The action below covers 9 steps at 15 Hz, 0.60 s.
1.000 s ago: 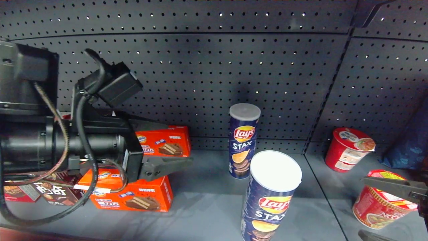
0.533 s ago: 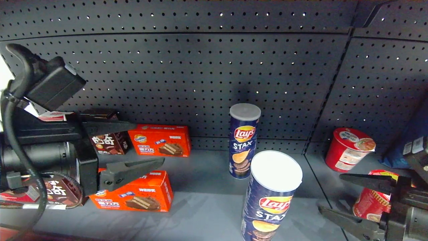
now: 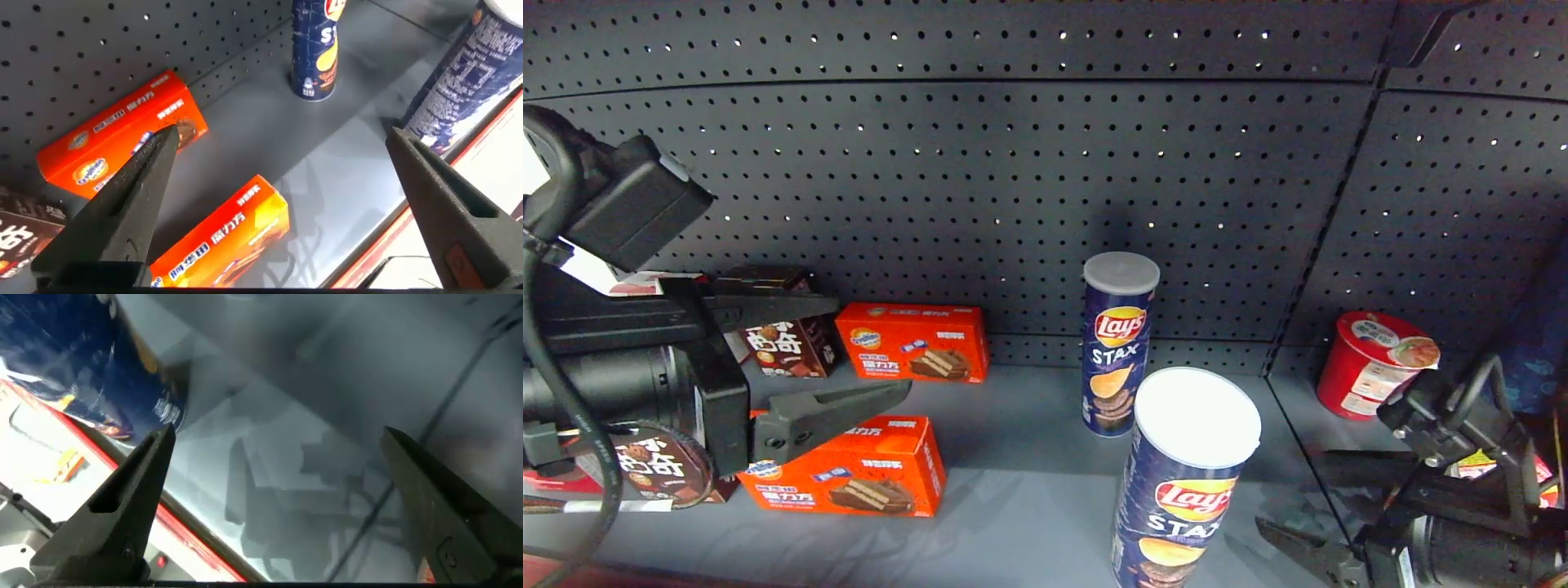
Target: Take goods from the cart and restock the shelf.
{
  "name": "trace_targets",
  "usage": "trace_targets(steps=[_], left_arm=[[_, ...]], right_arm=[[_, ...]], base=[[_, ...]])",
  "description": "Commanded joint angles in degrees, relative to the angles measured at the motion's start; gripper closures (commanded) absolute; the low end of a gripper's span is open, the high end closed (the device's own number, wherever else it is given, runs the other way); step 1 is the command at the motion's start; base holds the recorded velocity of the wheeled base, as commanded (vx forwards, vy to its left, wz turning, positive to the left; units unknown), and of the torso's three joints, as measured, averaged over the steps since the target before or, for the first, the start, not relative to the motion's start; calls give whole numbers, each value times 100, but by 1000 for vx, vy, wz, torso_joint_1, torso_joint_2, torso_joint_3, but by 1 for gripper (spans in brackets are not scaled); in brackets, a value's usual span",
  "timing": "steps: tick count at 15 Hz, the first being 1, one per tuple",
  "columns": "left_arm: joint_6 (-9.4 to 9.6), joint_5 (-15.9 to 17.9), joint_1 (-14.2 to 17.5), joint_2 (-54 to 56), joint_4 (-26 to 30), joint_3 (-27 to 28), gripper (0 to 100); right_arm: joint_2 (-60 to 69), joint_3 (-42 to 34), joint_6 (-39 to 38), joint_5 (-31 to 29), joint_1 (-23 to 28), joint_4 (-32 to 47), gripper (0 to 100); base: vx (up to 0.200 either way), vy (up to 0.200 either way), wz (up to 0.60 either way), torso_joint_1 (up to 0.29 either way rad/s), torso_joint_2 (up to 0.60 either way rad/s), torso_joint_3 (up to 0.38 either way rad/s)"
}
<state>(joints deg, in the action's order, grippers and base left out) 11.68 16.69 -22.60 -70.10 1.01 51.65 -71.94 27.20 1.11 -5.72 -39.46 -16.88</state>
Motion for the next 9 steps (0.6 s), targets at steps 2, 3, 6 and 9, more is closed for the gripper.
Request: trace_targets(steps=[2, 3, 6, 9], left_arm=[[1, 1, 89, -22, -145, -129, 0], [1, 1, 98, -22, -215, -155, 0], [1, 1, 116, -30, -303, -155, 0], [1, 10, 116, -48, -312, -147, 0]], right_arm=[[-418, 49, -23, -17, -123, -17, 0], [-462, 66, -23, -26, -123, -17, 0], [-637, 137, -5, -17, -141, -166, 0], [-734, 216, 3, -17, -229, -166, 0]], base=[[0, 0, 0, 0, 0, 0], [0, 0, 0, 0, 0, 0], [0, 0, 0, 0, 0, 0], [0, 0, 0, 0, 0, 0]])
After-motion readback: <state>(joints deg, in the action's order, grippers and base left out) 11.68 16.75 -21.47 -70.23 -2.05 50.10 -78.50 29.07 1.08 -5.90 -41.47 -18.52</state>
